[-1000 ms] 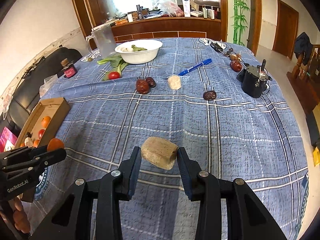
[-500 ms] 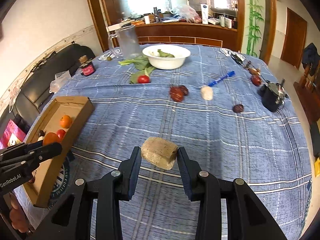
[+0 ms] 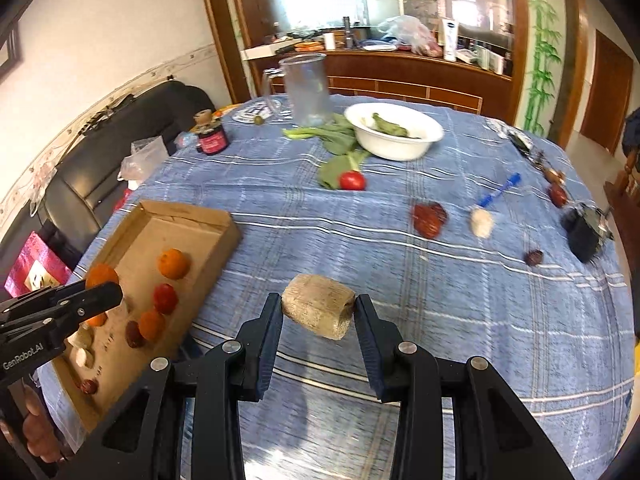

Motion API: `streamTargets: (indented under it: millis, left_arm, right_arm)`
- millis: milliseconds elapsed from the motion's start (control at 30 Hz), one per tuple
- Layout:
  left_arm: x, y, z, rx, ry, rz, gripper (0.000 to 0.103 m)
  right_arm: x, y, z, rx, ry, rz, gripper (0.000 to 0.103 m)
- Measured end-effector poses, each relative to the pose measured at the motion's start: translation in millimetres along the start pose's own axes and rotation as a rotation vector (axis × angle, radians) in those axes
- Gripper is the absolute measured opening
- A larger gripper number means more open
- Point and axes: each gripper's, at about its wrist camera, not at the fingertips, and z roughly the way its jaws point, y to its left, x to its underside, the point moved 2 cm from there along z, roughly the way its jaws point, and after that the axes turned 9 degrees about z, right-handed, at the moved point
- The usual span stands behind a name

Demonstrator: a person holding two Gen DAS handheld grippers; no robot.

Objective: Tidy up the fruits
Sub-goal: 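Carry the beige cube with the right gripper while the left gripper carries the tangerine to the tray, then open the right gripper over the tray while the left gripper releases the tangerine there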

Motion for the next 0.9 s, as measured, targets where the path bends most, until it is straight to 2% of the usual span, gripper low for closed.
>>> streamTargets:
  millis: [267, 533, 900]
  left_arm:
    - [-3.3, 54.8, 3.9, -0.08, 0.011, -0.034, 0.029]
    - [-3.7, 107.7, 29.1, -0.132, 0.062, -0.087, 0.029]
    - [-11.5, 131.6, 65.4, -0.132, 0.114, -0.093, 0.029]
  right_arm:
    - [-15.8, 57.3, 27.7, -0.05, 0.022, -0.075, 0.04]
    - [-25.4, 115.3, 71.3, -0.086, 0.064, -0.134, 0.04]
    - [-35.0, 146.3, 129.3, -0.089, 0.131, -0.139, 0.04]
